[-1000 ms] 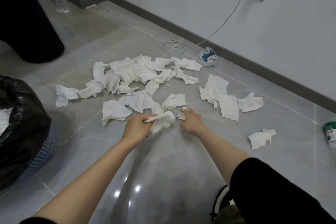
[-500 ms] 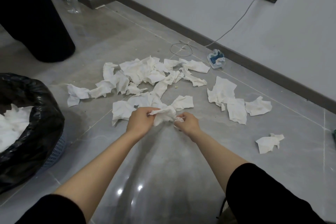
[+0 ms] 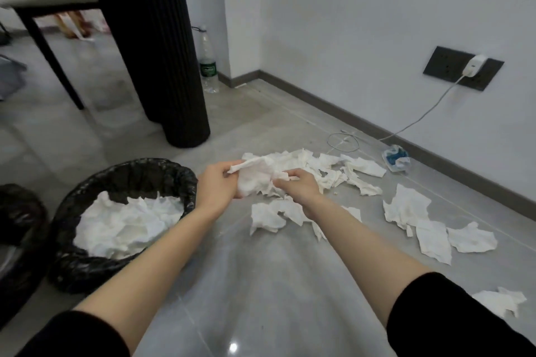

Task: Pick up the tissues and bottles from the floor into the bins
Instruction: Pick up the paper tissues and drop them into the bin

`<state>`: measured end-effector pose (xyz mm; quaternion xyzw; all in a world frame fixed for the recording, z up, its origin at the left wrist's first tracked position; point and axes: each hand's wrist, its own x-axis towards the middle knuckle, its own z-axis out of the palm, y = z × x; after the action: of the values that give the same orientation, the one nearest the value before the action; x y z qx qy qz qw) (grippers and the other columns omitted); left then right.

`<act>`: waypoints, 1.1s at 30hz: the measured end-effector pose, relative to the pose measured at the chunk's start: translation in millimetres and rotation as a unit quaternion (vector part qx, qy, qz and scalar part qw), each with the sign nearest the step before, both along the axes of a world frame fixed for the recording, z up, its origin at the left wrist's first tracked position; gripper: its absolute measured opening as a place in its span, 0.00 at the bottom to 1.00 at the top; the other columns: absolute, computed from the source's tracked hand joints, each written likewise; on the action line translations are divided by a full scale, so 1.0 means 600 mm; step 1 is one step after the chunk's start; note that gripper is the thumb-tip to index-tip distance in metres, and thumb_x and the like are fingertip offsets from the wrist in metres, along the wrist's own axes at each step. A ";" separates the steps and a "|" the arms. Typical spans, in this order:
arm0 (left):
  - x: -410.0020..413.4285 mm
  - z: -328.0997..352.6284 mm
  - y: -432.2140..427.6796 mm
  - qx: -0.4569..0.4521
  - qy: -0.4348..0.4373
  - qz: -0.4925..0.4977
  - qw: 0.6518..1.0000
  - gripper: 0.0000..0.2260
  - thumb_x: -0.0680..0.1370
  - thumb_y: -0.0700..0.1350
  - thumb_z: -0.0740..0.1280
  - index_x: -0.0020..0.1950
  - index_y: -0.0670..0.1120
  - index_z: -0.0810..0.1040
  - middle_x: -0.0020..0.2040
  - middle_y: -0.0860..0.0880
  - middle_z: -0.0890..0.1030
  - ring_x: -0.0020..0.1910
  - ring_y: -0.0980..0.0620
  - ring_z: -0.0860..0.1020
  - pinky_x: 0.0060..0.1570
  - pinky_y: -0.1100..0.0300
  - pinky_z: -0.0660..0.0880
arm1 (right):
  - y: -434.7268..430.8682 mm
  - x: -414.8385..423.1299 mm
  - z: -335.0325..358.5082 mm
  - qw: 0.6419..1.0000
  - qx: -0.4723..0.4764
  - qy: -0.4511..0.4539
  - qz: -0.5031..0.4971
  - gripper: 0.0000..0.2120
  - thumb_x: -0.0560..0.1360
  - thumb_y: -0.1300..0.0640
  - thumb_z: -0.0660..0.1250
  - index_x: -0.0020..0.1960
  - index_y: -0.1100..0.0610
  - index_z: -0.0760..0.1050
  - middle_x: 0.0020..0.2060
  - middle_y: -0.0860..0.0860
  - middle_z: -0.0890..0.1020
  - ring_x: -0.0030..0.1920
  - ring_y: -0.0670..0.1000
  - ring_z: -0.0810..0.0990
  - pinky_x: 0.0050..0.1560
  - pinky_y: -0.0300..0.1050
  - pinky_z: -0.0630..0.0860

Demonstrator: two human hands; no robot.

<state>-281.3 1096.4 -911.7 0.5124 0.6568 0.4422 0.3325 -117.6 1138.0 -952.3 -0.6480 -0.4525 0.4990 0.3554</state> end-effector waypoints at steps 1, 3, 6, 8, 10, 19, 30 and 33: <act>-0.020 0.010 -0.008 0.005 -0.002 0.015 1.000 0.15 0.78 0.36 0.60 0.56 0.49 0.82 0.43 0.51 0.82 0.35 0.54 0.81 0.38 0.56 0.81 | -0.003 -0.021 0.013 1.000 0.008 -0.002 0.014 0.14 0.69 0.57 0.73 0.53 0.53 0.76 0.46 0.53 0.80 0.44 0.51 0.77 0.37 0.39 0.71; -0.063 0.027 -0.021 0.011 -0.007 0.051 0.999 0.16 0.77 0.35 0.61 0.57 0.49 0.82 0.46 0.52 0.83 0.36 0.56 0.81 0.38 0.59 0.81 | -0.010 -0.067 0.040 0.999 0.033 -0.008 0.038 0.15 0.69 0.56 0.73 0.54 0.54 0.76 0.47 0.53 0.80 0.45 0.52 0.77 0.40 0.40 0.72; -0.127 0.045 -0.039 0.016 -0.040 0.119 0.992 0.16 0.77 0.35 0.61 0.55 0.51 0.83 0.46 0.52 0.83 0.36 0.53 0.82 0.41 0.53 0.82 | -0.026 -0.129 0.078 0.995 0.057 -0.027 0.083 0.14 0.69 0.56 0.73 0.53 0.54 0.76 0.48 0.53 0.78 0.41 0.49 0.76 0.33 0.36 0.71; -0.170 0.052 -0.051 0.017 -0.051 0.163 0.985 0.17 0.77 0.34 0.60 0.54 0.51 0.83 0.49 0.50 0.83 0.35 0.53 0.82 0.38 0.57 0.81 | -0.038 -0.169 0.094 0.989 0.060 -0.046 0.128 0.10 0.70 0.57 0.72 0.50 0.54 0.75 0.43 0.54 0.79 0.35 0.47 0.75 0.27 0.35 0.68; -0.209 0.045 -0.064 0.016 -0.042 0.197 0.979 0.17 0.77 0.32 0.59 0.56 0.48 0.83 0.51 0.46 0.83 0.36 0.52 0.81 0.39 0.59 0.81 | -0.048 -0.202 0.101 0.981 0.066 -0.078 0.162 0.08 0.70 0.59 0.71 0.47 0.54 0.75 0.42 0.54 0.79 0.36 0.49 0.77 0.28 0.37 0.69; -0.281 -0.018 -0.102 -0.154 0.142 0.134 0.969 0.21 0.78 0.35 0.56 0.70 0.48 0.71 0.74 0.44 0.63 0.70 0.44 0.66 0.64 0.56 0.65 | -0.073 -0.303 0.059 0.961 0.058 -0.116 0.246 0.11 0.70 0.60 0.70 0.52 0.56 0.77 0.47 0.52 0.80 0.49 0.54 0.80 0.58 0.53 0.78; -0.208 0.001 -0.083 -0.103 0.146 0.028 0.983 0.24 0.78 0.35 0.58 0.74 0.47 0.64 0.72 0.46 0.68 0.69 0.47 0.69 0.63 0.58 0.67 | -0.078 -0.259 0.046 0.962 0.075 -0.131 0.228 0.17 0.75 0.64 0.63 0.64 0.59 0.75 0.62 0.52 0.78 0.54 0.50 0.76 0.62 0.45 0.73; -0.163 0.014 -0.075 -0.083 0.133 0.002 0.988 0.23 0.78 0.35 0.59 0.73 0.46 0.65 0.69 0.45 0.71 0.69 0.47 0.69 0.66 0.57 0.66 | -0.077 -0.216 0.044 0.969 0.068 -0.140 0.192 0.17 0.74 0.64 0.63 0.61 0.58 0.76 0.60 0.53 0.79 0.49 0.51 0.75 0.59 0.49 0.76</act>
<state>-379.4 1051.2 -903.4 0.5357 0.7307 0.3151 0.2825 -247.2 1091.9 -925.9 -0.5862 -0.6468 0.4306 0.2293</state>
